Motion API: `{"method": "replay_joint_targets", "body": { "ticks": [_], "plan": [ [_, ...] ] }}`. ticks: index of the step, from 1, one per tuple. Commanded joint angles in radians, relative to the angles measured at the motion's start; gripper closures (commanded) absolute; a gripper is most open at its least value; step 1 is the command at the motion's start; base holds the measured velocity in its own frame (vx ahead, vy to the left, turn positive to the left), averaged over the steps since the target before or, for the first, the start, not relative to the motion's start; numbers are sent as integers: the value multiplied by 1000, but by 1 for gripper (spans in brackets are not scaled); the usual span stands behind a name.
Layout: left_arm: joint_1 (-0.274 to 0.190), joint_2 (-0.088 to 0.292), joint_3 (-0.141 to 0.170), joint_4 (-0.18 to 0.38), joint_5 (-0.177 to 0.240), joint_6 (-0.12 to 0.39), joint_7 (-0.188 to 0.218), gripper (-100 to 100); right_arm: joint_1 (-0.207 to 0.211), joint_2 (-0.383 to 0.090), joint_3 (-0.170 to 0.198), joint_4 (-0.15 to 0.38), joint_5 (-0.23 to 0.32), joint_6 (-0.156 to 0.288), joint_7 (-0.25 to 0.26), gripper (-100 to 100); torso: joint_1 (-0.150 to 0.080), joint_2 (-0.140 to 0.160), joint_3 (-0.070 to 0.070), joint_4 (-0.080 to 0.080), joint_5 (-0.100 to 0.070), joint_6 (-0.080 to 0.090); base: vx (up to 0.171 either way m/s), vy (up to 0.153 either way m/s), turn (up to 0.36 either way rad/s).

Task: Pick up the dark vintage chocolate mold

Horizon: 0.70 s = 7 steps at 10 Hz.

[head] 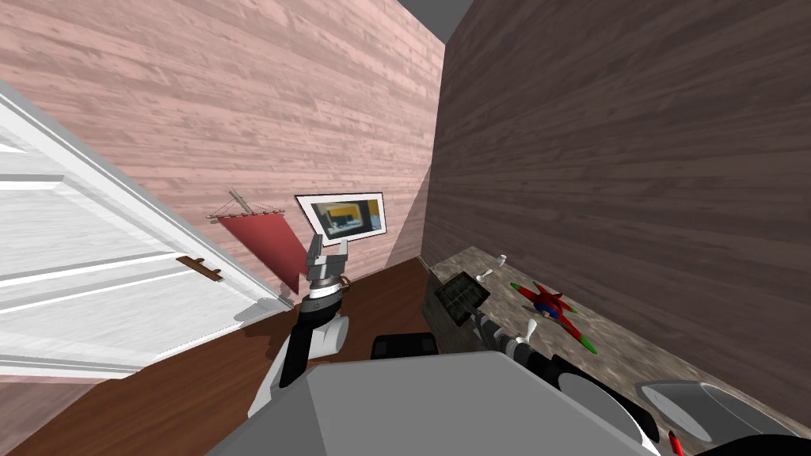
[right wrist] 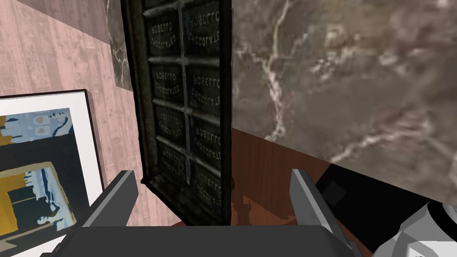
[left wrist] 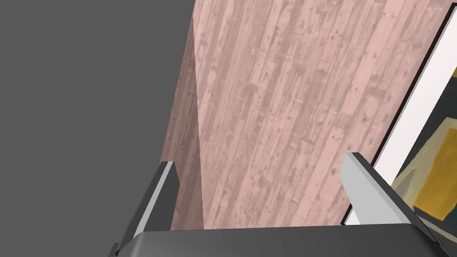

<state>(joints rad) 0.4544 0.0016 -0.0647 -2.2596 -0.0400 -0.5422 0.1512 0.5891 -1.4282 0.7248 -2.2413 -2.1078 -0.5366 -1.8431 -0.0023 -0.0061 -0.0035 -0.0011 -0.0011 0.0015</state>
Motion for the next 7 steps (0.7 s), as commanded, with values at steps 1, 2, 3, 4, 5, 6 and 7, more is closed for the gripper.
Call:
{"method": "replay_joint_targets", "body": {
  "ticks": [1,2,3,4,5,6,7],
  "plan": [
    [0,0,0,0,0,0,0,0,0,0,0,0,0,0,0,0,0,0,0,0,0,0,6,-5,0],
    [0,0,0,0,0,0,0,0,11,17,9,1,30,6,10,-100,1,2,1,0,0,0,67,-17,-128],
    [0,0,0,0,0,0,0,0,16,26,14,1,45,9,16,-100,1,0,0,0,0,1,111,-12,-135],
    [0,0,0,0,0,0,0,0,22,35,19,2,60,12,21,-100,1,-3,-1,0,0,0,84,13,-113],
    [0,0,0,0,0,0,0,0,27,43,23,2,75,15,26,-100,3,-2,-1,0,1,0,29,35,-102],
    [0,0,0,0,0,0,0,0,32,52,28,2,90,18,31,-100,4,0,0,0,1,0,27,29,-90],
    [0,0,0,0,0,0,0,0,43,69,37,3,120,23,42,-100,4,1,1,0,1,0,48,51,-160]
  ]
}}
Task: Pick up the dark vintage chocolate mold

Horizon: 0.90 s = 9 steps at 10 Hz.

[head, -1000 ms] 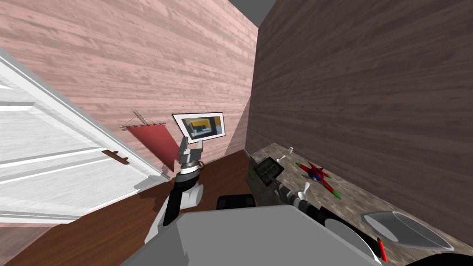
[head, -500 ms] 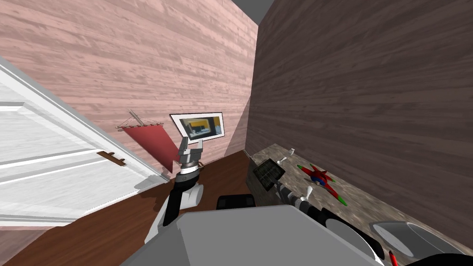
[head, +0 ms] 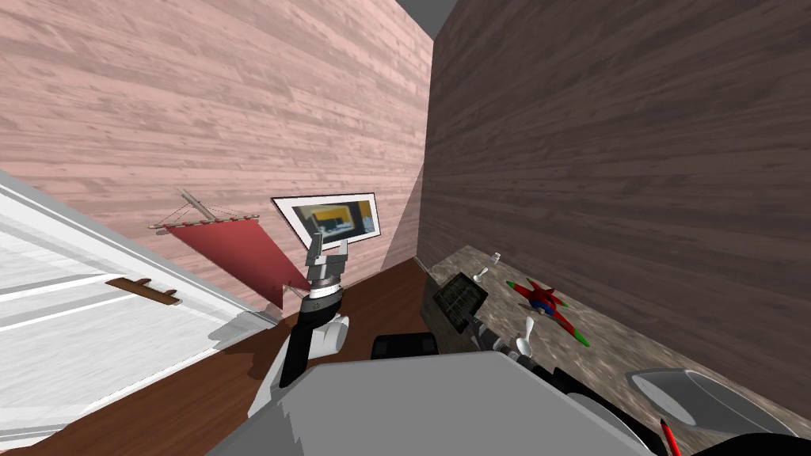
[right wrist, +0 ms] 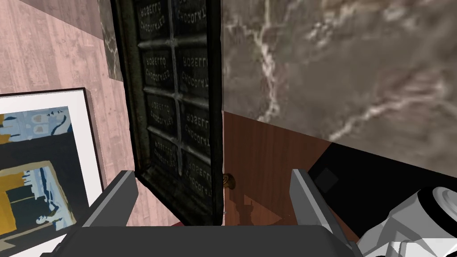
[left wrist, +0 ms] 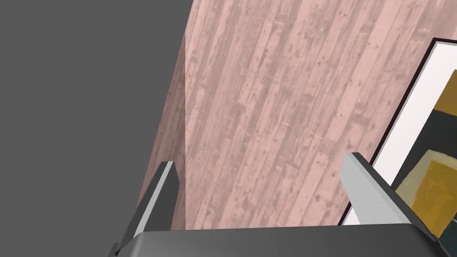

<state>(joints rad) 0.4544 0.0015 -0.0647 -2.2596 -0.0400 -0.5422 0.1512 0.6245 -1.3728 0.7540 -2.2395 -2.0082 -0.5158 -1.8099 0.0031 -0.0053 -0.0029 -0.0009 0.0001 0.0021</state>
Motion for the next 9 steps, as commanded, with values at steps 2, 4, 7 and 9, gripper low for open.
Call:
{"method": "replay_joint_targets", "body": {
  "ticks": [2,4,7,9],
  "plan": [
    [0,0,0,0,0,0,0,0,8,14,8,1,20,3,8,-100,-1,1,0,0,0,-1,12,13,-41],
    [0,0,0,0,0,0,0,0,8,14,8,1,20,3,8,-100,-4,3,1,1,-1,-1,0,0,1],
    [0,0,0,0,0,0,0,0,8,14,8,1,20,3,8,-100,-4,3,1,1,-1,-1,-1,-1,4],
    [0,0,0,0,0,0,0,0,8,14,8,1,20,3,8,-100,-4,3,2,1,-1,-1,-3,-4,11]
  ]
}}
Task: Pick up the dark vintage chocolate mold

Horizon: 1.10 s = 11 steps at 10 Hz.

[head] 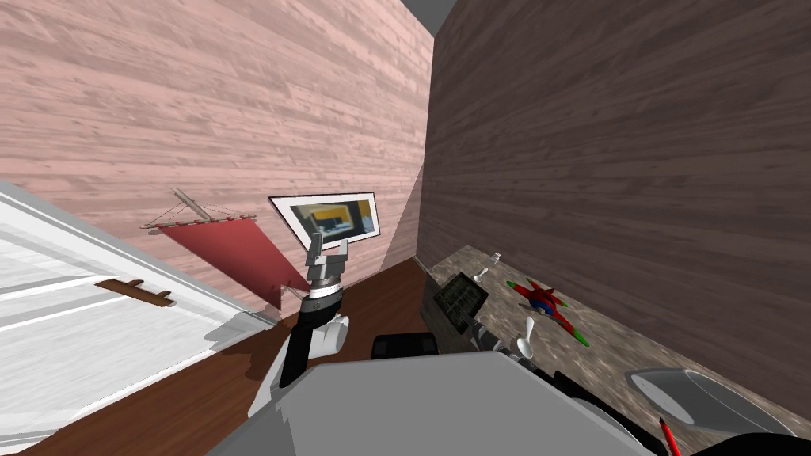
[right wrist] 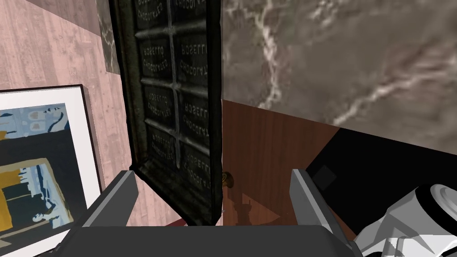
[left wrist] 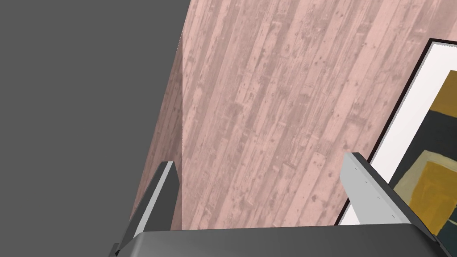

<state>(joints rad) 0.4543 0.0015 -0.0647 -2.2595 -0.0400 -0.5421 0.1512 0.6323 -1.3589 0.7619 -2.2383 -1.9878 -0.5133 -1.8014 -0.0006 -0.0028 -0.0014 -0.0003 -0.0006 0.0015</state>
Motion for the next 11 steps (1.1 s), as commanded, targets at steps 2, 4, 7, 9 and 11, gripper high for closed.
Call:
{"method": "replay_joint_targets", "body": {
  "ticks": [2,4,7,9,11],
  "plan": [
    [0,0,0,0,0,0,0,0,16,28,18,5,45,6,14,-100,2,-1,-1,0,0,0,31,33,-105],
    [0,0,0,0,0,0,0,0,26,47,30,9,75,11,24,-100,4,-2,-1,-1,1,1,40,43,-135],
    [0,0,0,0,0,0,0,0,26,47,30,9,75,11,24,-100,0,0,0,0,0,0,-8,-9,27],
    [0,0,0,0,0,0,0,0,26,47,30,9,75,11,24,-100,0,0,0,0,0,0,6,7,-20],
    [0,0,0,0,0,0,0,0,26,47,30,9,75,11,24,-100,0,0,0,0,0,0,3,4,-11]
  ]
}}
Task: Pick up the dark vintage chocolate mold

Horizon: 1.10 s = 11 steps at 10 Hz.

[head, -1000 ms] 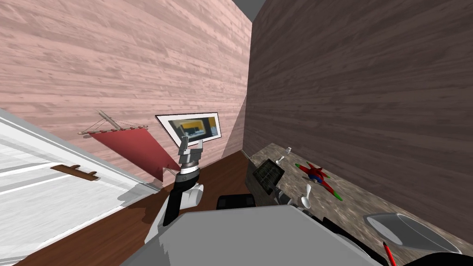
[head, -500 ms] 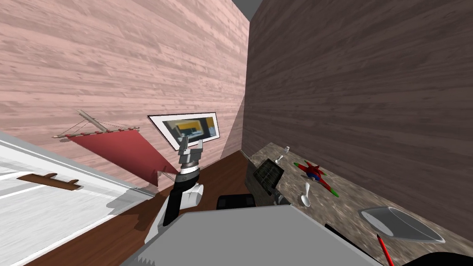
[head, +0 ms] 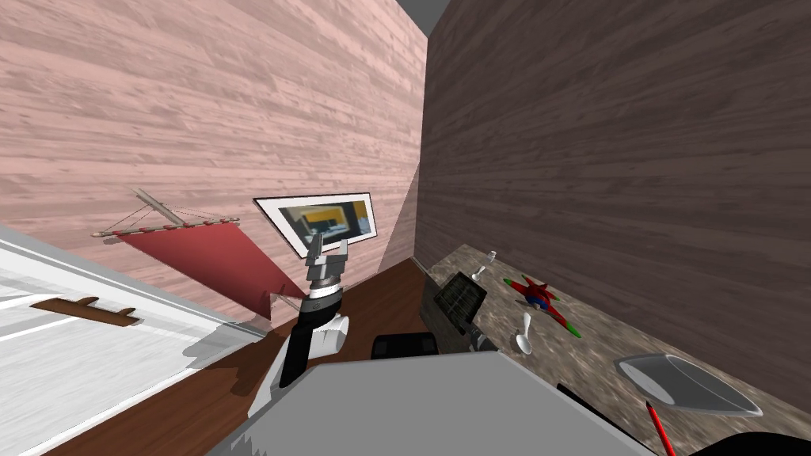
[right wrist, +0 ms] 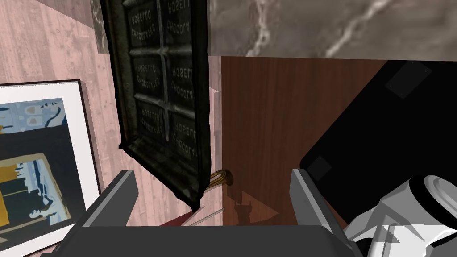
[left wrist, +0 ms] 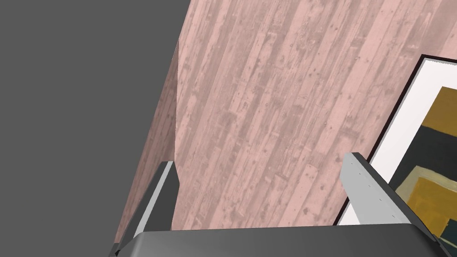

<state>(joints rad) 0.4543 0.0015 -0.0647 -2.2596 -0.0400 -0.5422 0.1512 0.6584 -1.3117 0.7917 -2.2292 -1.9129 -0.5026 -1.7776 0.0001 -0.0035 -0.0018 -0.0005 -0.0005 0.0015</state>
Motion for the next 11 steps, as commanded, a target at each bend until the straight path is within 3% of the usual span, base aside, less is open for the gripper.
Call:
{"method": "replay_joint_targets", "body": {
  "ticks": [1,4,11],
  "plan": [
    [0,0,0,0,0,0,0,0,0,0,0,0,0,0,0,-100,0,0,0,0,0,0,7,7,-22],
    [0,0,0,0,0,0,0,0,22,43,25,11,64,13,22,-100,2,-1,-1,0,1,0,33,36,-112],
    [0,0,0,0,0,0,0,0,22,43,25,11,64,13,22,-100,-1,0,0,0,0,0,0,1,-2]
  ]
}}
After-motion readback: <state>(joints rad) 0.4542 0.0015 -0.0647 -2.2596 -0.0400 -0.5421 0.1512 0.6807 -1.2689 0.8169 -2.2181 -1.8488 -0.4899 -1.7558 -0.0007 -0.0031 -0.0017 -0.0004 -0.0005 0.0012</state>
